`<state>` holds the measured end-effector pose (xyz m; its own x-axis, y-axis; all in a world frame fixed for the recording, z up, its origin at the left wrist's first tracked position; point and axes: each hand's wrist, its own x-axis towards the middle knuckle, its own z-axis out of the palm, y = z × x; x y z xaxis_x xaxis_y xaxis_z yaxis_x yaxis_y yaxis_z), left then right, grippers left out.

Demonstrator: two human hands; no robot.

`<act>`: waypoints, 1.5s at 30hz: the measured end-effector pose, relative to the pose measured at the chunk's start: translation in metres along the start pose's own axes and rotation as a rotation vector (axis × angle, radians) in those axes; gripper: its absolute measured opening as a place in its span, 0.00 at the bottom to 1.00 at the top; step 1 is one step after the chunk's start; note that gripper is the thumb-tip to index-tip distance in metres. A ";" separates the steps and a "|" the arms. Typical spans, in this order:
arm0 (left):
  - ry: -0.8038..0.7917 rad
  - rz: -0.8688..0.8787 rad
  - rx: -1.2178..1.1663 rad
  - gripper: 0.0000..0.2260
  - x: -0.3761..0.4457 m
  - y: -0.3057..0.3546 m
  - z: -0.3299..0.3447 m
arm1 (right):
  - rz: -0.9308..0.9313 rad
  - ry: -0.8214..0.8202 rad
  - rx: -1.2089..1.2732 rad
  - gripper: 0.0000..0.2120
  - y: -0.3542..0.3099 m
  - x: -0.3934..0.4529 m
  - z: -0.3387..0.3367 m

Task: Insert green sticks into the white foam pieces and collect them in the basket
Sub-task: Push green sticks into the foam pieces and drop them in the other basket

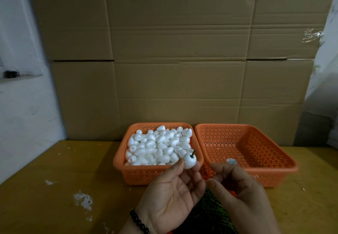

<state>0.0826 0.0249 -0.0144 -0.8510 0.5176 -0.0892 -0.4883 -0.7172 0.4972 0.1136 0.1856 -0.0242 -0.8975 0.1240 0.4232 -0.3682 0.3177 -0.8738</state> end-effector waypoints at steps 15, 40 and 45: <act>0.034 -0.051 -0.250 0.15 0.002 0.002 0.003 | 0.006 0.004 -0.034 0.13 0.001 -0.001 0.001; 0.308 0.350 0.429 0.16 -0.001 -0.005 0.012 | -0.040 0.046 -0.077 0.14 0.002 -0.001 0.000; 0.272 0.318 0.522 0.18 -0.004 -0.006 0.011 | -0.167 0.134 -0.071 0.13 0.000 0.001 0.000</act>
<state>0.0908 0.0327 -0.0078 -0.9898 0.1333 -0.0495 -0.1060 -0.4598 0.8817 0.1125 0.1863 -0.0239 -0.7834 0.1864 0.5929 -0.4869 0.4089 -0.7719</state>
